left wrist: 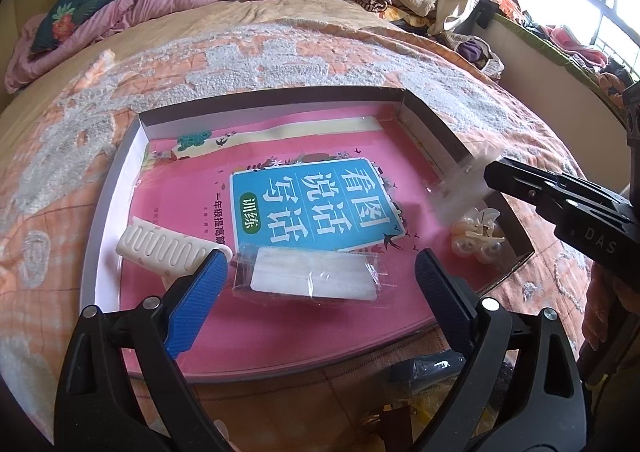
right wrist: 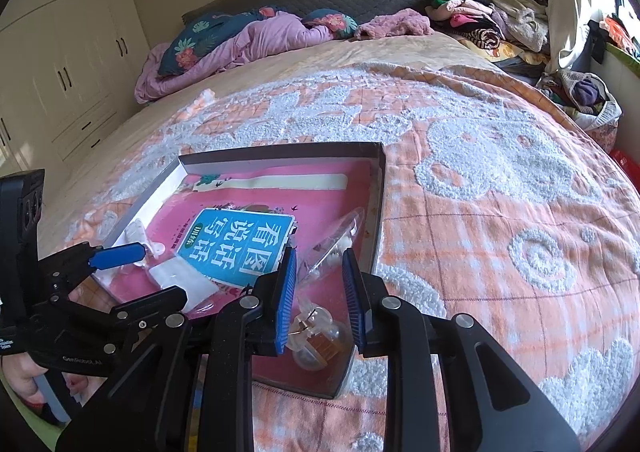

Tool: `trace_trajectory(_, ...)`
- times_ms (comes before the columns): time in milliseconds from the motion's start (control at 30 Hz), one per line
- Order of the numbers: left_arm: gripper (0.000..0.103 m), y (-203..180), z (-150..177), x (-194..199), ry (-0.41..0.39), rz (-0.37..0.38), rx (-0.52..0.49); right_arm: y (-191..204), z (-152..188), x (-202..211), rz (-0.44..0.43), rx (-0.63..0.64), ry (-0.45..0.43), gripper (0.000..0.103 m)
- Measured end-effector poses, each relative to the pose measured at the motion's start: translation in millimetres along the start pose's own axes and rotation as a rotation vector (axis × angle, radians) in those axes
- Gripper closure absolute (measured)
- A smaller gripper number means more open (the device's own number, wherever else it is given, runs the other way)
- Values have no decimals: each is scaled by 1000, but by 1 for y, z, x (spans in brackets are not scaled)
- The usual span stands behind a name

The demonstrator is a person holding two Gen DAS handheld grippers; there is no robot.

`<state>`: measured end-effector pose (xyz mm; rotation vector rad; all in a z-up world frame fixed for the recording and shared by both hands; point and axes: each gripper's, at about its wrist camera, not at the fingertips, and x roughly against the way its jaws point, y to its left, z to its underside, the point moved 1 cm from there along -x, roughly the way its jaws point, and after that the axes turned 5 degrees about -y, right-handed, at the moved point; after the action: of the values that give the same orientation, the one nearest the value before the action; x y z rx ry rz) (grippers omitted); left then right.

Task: Organize jewelry
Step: 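Carry both bags into the grey box and open both tools to release, then withdraw both tools from the box back over the quilt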

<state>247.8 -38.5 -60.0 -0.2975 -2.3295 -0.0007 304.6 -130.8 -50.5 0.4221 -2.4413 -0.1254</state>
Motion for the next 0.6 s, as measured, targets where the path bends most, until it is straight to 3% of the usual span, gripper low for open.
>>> trace_trajectory(300,15,5,-5,14,-25,-7,8,-9,-1,22,-2,-49,-41,62)
trace_trajectory(400,15,8,-7,20,-39,-3,17,-13,-1,32,0,-67,-65,52)
trace_trajectory(467,9,9,-8,25,-48,-5,22,-15,-3,39,2,-78,-84,44)
trace_trajectory(600,10,11,-11,36,-72,-3,26,-16,-4,51,3,-91,-112,36)
